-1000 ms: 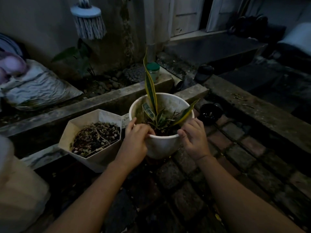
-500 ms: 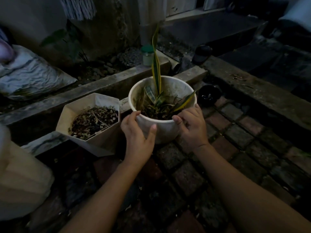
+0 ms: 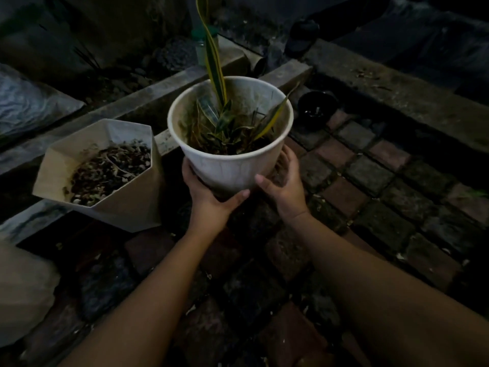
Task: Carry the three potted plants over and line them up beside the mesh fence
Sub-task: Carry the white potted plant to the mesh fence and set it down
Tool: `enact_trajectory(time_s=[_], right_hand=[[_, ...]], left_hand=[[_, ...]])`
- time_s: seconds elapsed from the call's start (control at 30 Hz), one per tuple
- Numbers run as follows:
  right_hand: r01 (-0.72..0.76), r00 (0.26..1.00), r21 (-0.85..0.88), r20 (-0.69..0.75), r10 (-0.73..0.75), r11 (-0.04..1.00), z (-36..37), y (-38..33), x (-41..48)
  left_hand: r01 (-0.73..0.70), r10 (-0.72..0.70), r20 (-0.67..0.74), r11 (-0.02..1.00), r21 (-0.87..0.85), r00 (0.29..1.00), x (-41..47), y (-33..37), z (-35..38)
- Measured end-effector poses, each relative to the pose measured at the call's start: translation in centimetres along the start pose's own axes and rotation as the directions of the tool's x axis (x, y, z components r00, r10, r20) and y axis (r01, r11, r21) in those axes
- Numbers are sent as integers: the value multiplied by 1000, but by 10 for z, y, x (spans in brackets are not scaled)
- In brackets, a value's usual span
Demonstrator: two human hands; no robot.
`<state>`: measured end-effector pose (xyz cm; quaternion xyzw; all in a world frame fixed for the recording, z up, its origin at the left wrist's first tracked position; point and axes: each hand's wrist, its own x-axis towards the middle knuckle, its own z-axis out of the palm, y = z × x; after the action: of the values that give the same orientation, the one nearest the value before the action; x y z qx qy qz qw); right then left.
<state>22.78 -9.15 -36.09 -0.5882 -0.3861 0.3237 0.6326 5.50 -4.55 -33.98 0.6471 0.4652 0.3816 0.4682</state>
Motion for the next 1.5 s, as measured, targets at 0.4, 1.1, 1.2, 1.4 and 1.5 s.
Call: enact_trajectory(time_s=[0.4, 1.1, 1.2, 1.4, 1.5], right_hand=[[-128, 969, 37, 218, 117, 991, -5, 15, 37], [-38, 999, 144, -8, 39, 989, 24, -16, 30], [30, 998, 210, -58, -18, 977, 33, -44, 39], [147, 988, 331, 2, -157, 932, 52, -155, 56], [61, 988, 406, 104, -113, 912, 56, -235, 62]], left_hand=[[73, -73, 8, 996, -57, 997, 31, -9, -2], [-60, 63, -3, 944, -324, 998, 30, 15, -28], [-157, 158, -25, 930, -333, 987, 45, 38, -38], [-177, 175, -38, 917, -357, 984, 49, 130, -74], [-167, 151, -71, 922, -350, 986, 39, 198, -103]])
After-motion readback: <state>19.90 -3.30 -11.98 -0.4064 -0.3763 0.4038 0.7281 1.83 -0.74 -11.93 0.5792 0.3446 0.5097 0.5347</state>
